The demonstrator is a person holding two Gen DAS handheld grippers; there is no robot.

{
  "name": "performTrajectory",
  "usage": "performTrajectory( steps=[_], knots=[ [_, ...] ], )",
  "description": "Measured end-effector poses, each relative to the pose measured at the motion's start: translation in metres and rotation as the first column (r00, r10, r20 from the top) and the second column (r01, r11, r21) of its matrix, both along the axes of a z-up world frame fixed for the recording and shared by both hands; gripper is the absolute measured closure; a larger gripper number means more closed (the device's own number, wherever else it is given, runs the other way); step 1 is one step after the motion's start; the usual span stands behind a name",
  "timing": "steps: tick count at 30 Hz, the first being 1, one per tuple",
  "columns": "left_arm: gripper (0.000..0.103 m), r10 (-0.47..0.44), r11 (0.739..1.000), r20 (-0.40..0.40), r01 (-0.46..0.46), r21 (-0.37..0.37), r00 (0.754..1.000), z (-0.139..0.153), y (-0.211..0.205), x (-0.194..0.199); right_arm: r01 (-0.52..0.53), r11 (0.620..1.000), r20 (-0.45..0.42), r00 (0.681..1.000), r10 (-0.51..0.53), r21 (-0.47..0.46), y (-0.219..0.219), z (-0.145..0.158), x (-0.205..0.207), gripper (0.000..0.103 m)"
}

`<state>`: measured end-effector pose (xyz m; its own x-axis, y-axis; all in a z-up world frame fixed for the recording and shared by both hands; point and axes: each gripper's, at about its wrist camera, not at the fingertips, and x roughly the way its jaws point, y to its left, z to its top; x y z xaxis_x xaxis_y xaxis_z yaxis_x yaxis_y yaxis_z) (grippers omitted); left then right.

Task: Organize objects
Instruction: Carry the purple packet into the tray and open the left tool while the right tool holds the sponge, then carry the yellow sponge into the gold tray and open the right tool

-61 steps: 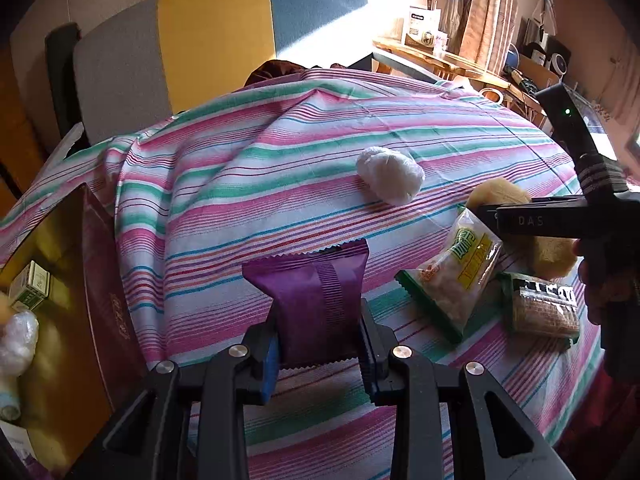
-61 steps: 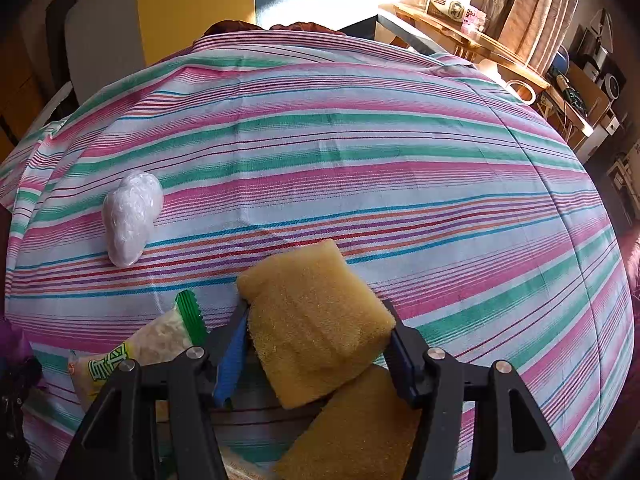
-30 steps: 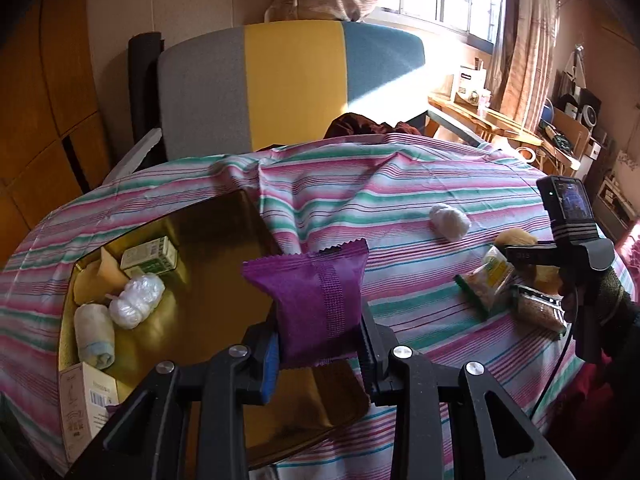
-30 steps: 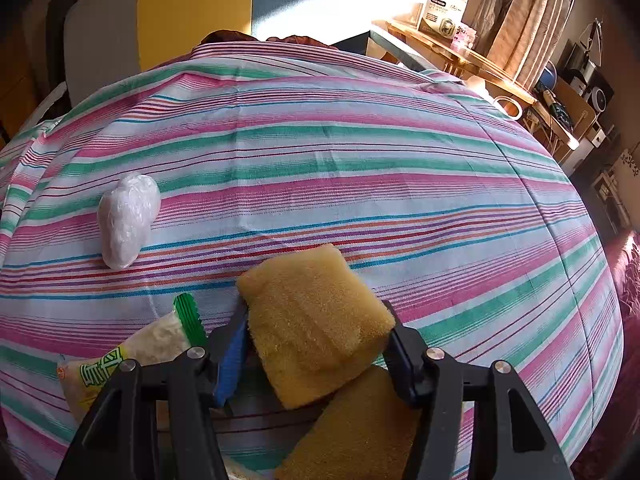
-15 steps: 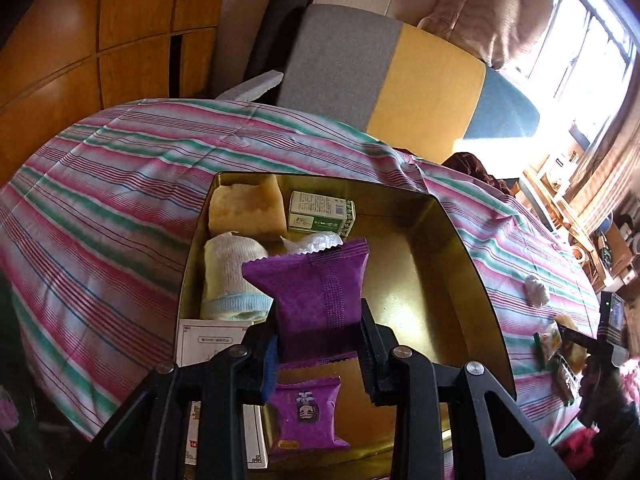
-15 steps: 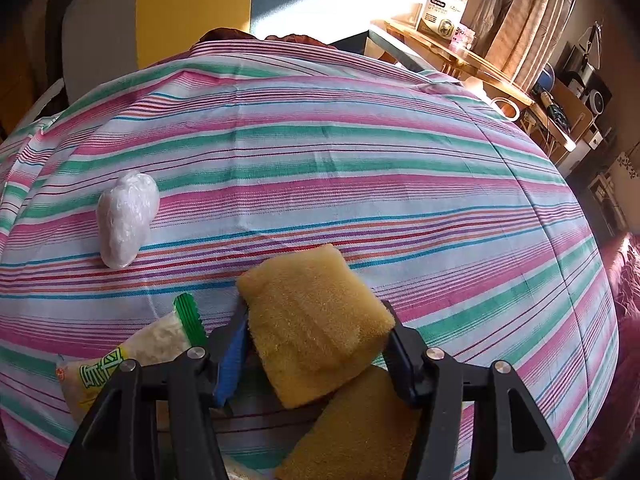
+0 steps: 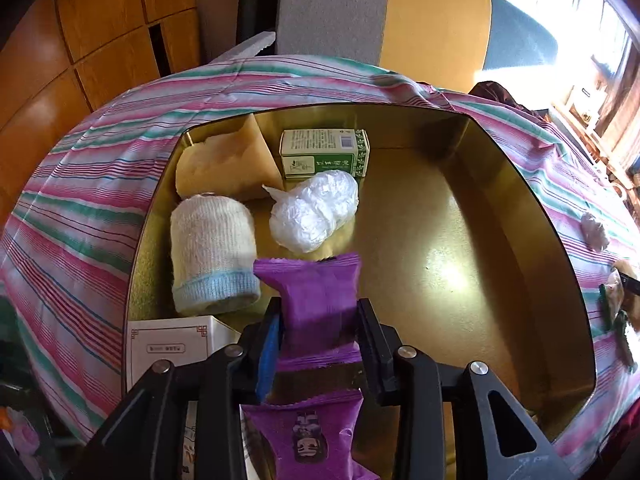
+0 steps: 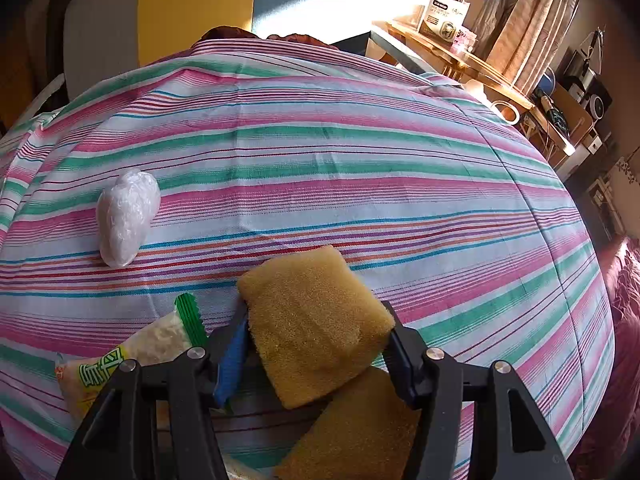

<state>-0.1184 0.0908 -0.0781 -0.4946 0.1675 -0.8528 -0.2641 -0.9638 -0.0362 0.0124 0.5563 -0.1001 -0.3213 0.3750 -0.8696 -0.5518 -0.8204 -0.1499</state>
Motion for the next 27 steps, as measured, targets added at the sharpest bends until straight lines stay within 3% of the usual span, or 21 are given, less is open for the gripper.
performTrajectory(
  steps=[6, 13, 23, 27],
  knots=[
    [0.059, -0.002, 1.000, -0.024, 0.002, -0.022, 1.000, 0.001, 0.001, 0.003, 0.003, 1.000, -0.012, 1.000, -0.003, -0.006, 0.001, 0.002, 0.001, 0.043],
    [0.054, 0.020, 0.998, -0.107, -0.026, -0.056, 0.994, 0.015, -0.005, 0.012, 0.013, 1.000, -0.061, 0.998, -0.013, -0.001, 0.000, 0.012, 0.002, 0.043],
    [0.054, 0.031, 0.998, -0.189, -0.040, -0.043, 0.981, 0.038, -0.010, 0.032, -0.006, 1.000, -0.276, 0.961, 0.000, -0.020, -0.007, 0.052, 0.012, 0.043],
    [0.053, 0.028, 0.999, -0.201, -0.034, -0.027, 0.979, 0.044, -0.013, 0.040, -0.061, 0.998, -0.306, 0.951, 0.049, -0.030, -0.023, 0.061, 0.009, 0.043]
  ],
)
